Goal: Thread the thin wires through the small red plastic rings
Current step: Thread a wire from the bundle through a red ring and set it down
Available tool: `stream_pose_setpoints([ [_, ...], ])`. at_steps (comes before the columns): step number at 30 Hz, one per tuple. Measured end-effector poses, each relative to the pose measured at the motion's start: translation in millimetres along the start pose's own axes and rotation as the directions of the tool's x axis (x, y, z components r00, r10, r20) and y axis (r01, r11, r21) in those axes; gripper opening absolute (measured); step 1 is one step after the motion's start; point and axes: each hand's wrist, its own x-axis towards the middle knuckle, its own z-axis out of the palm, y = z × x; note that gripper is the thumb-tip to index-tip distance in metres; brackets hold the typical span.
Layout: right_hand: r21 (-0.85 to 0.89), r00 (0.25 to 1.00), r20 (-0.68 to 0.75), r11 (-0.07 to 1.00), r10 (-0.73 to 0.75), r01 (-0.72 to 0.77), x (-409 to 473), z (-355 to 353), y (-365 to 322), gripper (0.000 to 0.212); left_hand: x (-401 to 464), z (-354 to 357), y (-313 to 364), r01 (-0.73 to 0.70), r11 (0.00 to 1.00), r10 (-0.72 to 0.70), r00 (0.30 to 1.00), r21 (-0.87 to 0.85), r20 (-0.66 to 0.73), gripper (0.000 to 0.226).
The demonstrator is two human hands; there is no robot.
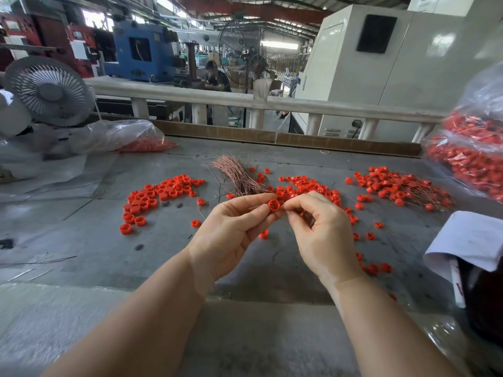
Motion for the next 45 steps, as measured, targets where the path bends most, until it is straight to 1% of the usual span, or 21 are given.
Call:
stream_pose_setpoints([
  [8,-0.024,1.000,-0.002,1.000,0.002,-0.002,-0.6,-0.9,0.1,0.012,-1.1,2.0,4.0,0.060,0.998,-0.060,0.998,0.013,-0.011,0.034],
  [13,-0.036,1.000,-0.009,0.999,-0.028,0.028,-0.7,-2.0,-1.3,0.011,-1.1,1.8,4.5,0.062,0.998,-0.062,0.998,0.029,-0.010,0.037],
  [16,-0.044,0.999,-0.004,0.998,-0.046,0.045,-0.4,-2.8,-2.1,0.011,-0.4,1.5,3.3,0.056,0.998,-0.056,0.998,0.002,-0.015,0.038],
  [20,-0.035,0.999,0.004,0.998,-0.051,0.051,-0.1,-3.1,-2.9,0.011,-0.9,1.4,2.2,0.047,0.999,-0.046,0.999,0.005,-0.021,0.026],
  [24,-0.035,0.999,0.002,0.998,-0.054,0.054,-0.3,-3.7,-3.7,0.012,0.5,-1.1,2.7,0.069,0.998,-0.069,0.998,-0.009,-0.015,0.030],
  [26,-0.040,0.998,0.000,0.997,-0.060,0.060,-0.3,-4.1,-3.8,0.013,1.0,-1.5,3.2,0.080,0.997,-0.080,0.997,-0.019,-0.004,0.022],
  [28,-0.047,0.998,0.003,0.997,-0.063,0.063,-0.3,-4.1,-3.8,0.013,0.9,-1.7,3.7,0.083,0.996,-0.083,0.997,-0.025,0.005,0.020],
  [35,-0.042,0.999,0.002,0.998,-0.050,0.050,-0.5,-3.8,-2.8,0.012,-0.5,-0.7,3.2,0.091,0.996,-0.091,0.996,-0.003,-0.003,0.023],
  [38,-0.045,0.999,0.000,0.998,-0.035,0.035,-0.2,-3.1,-1.5,0.011,-1.7,1.4,3.6,0.098,0.995,-0.098,0.995,-0.013,0.000,0.028],
  [41,-0.036,1.000,0.000,0.999,-0.019,0.019,0.1,-2.3,0.1,0.012,-2.7,3.1,3.8,0.094,0.995,-0.094,0.996,-0.019,0.003,0.027],
  [45,-0.032,1.000,-0.005,0.999,-0.017,0.017,-0.2,-1.9,1.1,0.013,-3.2,3.5,4.3,0.098,0.995,-0.099,0.995,-0.030,-0.003,0.033],
])
